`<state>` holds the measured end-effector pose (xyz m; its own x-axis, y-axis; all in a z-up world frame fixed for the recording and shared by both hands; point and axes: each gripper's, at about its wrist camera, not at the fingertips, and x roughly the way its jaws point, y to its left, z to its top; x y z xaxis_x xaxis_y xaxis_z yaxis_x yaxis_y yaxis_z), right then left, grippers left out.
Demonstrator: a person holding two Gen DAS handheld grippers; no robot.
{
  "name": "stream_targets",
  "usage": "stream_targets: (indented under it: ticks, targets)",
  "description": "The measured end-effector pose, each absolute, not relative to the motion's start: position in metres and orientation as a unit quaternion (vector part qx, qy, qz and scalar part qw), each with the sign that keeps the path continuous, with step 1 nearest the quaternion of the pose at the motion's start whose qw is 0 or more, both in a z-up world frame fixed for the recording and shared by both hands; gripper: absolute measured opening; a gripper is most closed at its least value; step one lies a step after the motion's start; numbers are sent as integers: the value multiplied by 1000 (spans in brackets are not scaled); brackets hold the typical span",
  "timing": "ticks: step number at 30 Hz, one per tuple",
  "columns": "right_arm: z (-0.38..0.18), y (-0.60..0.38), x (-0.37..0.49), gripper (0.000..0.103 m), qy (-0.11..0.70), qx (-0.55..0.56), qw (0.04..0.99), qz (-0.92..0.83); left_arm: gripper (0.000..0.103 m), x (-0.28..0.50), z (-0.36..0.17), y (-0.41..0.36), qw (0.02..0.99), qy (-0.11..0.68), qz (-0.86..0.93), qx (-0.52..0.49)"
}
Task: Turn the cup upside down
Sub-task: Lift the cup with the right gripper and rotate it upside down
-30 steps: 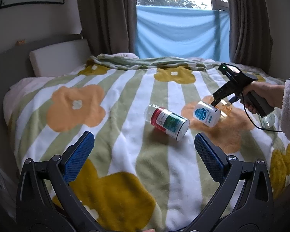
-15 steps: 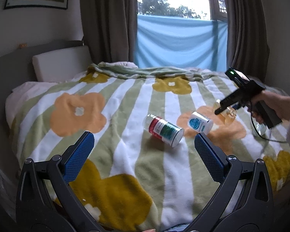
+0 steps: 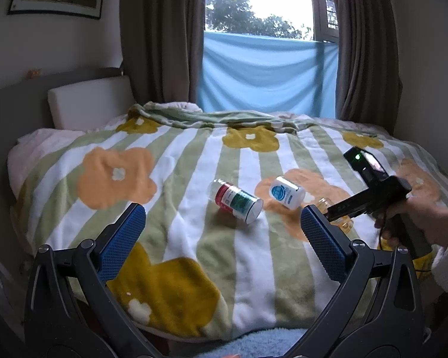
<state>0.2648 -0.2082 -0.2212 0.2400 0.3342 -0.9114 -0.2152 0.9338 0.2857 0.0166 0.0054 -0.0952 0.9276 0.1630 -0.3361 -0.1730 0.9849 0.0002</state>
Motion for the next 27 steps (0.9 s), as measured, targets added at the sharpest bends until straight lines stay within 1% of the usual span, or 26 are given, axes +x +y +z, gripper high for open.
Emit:
stream_targets:
  ticks: [9, 15, 16, 17, 18, 19, 20, 21, 23, 25, 27]
  targets:
    - [-254, -203, 268, 56, 623, 56, 767, 144, 103, 7, -97, 11, 981, 170, 87, -18]
    - [-257, -200, 274, 57, 631, 73, 761, 136, 103, 6, -96, 12, 981, 171, 87, -18]
    - [-256, -202, 275, 59, 629, 84, 760, 140, 103, 6, -96, 12, 981, 170, 87, -19]
    - [-256, -204, 275, 66, 627, 101, 759, 144, 103, 5, -96, 13, 981, 170, 86, -19]
    - [-255, -207, 275, 76, 625, 118, 758, 146, 103, 5, -95, 13, 981, 170, 87, -18]
    - [-253, -210, 274, 82, 623, 129, 758, 146, 103, 5, -95, 11, 981, 170, 87, -17]
    - [-250, -213, 273, 91, 620, 138, 758, 147, 103, 5, -94, 9, 981, 171, 87, -16]
    - [-247, -216, 270, 97, 618, 146, 757, 153, 103, 6, -92, 8, 981, 173, 86, -15]
    - [-239, -219, 261, 101, 610, 155, 758, 172, 103, 8, -89, 4, 981, 173, 81, -15]
    - [-228, -224, 245, 101, 589, 157, 771, 185, 103, 12, -85, 0, 981, 178, 75, -21]
    - [-207, -229, 223, 101, 548, 163, 794, 206, 103, 22, -81, -6, 980, 184, 72, -27]
